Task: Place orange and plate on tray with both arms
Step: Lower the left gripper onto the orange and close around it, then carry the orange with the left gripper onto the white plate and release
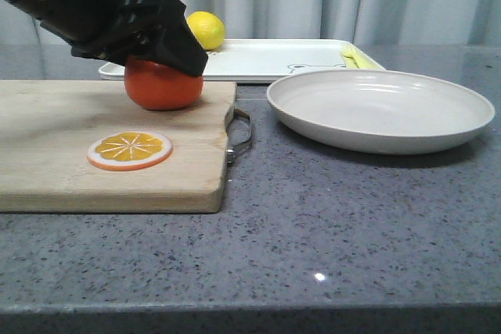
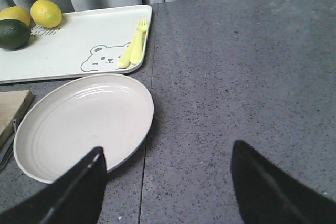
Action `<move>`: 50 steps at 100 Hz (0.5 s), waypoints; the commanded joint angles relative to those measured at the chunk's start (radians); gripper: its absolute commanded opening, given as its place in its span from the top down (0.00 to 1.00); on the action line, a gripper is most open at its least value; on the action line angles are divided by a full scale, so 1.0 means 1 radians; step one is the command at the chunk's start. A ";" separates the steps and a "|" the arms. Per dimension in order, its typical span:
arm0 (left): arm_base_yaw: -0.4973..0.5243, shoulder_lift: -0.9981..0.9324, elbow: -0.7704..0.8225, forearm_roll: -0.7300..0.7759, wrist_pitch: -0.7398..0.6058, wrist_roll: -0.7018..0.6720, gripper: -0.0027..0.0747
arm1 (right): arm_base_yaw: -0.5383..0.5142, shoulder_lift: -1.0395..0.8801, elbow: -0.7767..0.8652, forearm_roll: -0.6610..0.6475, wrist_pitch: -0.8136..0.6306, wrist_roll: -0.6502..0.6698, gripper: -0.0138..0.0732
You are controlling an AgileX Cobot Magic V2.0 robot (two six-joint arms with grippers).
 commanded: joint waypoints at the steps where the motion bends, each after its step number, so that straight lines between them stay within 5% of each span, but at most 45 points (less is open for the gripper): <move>1: -0.009 -0.036 -0.018 -0.022 -0.002 -0.004 0.55 | -0.004 0.019 -0.033 -0.010 -0.068 -0.003 0.25; 18: -0.009 -0.036 -0.018 -0.024 0.001 -0.004 0.68 | -0.004 0.019 -0.033 -0.011 -0.068 -0.003 0.25; 50: -0.021 -0.076 -0.078 -0.032 0.083 -0.004 0.70 | -0.004 0.019 -0.033 -0.011 -0.068 -0.003 0.25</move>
